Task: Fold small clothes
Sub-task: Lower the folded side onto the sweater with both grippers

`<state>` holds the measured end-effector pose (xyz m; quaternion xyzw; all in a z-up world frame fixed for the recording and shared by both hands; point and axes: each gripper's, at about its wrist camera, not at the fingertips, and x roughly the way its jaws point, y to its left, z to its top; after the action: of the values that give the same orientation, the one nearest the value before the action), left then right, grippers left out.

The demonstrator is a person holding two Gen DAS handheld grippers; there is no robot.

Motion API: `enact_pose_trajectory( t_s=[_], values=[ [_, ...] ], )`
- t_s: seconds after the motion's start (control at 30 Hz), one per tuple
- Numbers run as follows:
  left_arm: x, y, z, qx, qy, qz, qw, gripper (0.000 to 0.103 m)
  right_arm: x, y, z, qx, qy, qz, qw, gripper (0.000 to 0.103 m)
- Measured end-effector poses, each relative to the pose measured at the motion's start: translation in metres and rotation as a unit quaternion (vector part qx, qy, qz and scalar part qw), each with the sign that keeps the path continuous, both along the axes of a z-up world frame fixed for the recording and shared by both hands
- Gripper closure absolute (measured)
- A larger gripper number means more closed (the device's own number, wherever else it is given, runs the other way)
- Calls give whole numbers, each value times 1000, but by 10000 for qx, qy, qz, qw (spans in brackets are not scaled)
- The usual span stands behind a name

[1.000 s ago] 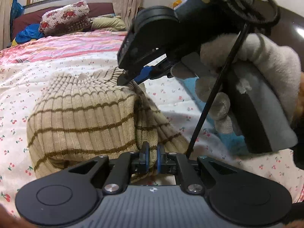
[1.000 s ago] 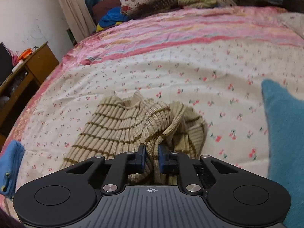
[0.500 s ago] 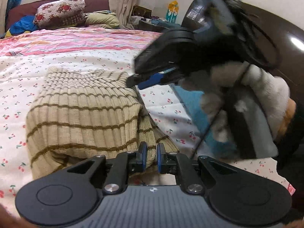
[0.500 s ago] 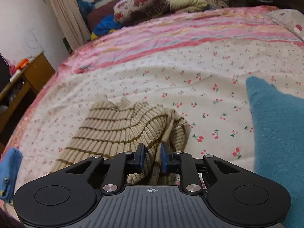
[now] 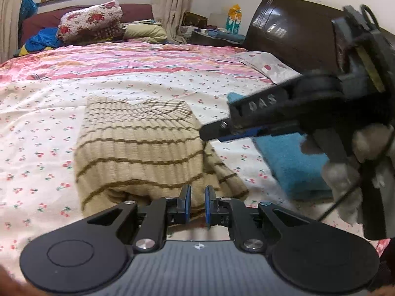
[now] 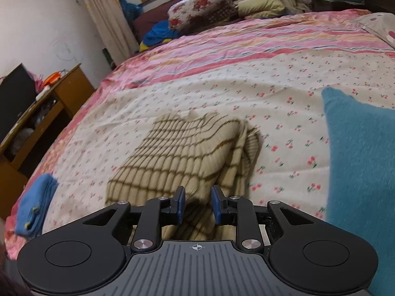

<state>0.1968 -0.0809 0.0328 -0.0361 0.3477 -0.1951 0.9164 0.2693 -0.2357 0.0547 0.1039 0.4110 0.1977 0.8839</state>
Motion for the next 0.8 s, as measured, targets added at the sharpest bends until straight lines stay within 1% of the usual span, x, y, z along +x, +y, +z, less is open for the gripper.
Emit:
enact_pose_trajectory(
  t_s=[0.07,0.13,0.23,0.33,0.43,0.5,0.53,0.57,0.6,0.63,0.67,0.73,0.8],
  values=[
    [-3,7,2,64,-27,80,9999,86,-6,4,-1,10,18,90,10000,74],
    [0,15,3,110,-34,164,9998,86,-11,8,-3,-7,23,147,9999,72],
    [1,23,3,168,-38,291,9994,86,-16,14,-9,28,148,253,9996,71],
    [2,28,0,231,-17,368,9991,86,-19,25,-17,-92,213,385,9990,68],
    [5,29,-4,291,28,402,9988,86,-21,36,-27,-257,262,469,9982,68],
    [8,30,-6,313,66,419,9986,86,-22,43,-33,-617,155,364,9973,70],
    [7,31,-7,321,77,424,9986,86,-21,45,-35,-755,152,322,9965,79],
    [7,32,-8,332,86,433,9985,86,-21,45,-37,-783,173,286,9964,89],
    [7,32,-8,339,94,442,9984,86,-21,44,-37,-757,186,280,9966,92],
    [7,33,-9,337,101,452,9984,86,-22,41,-36,-703,178,281,9970,98],
    [7,35,-9,332,102,458,9983,86,-24,39,-33,-691,132,268,9972,100],
    [7,39,-8,314,70,473,9984,86,-29,33,-24,-787,-65,214,9966,100],
    [6,42,-5,258,5,477,9985,86,-33,22,-14,-762,-189,149,9968,100]
  ],
)
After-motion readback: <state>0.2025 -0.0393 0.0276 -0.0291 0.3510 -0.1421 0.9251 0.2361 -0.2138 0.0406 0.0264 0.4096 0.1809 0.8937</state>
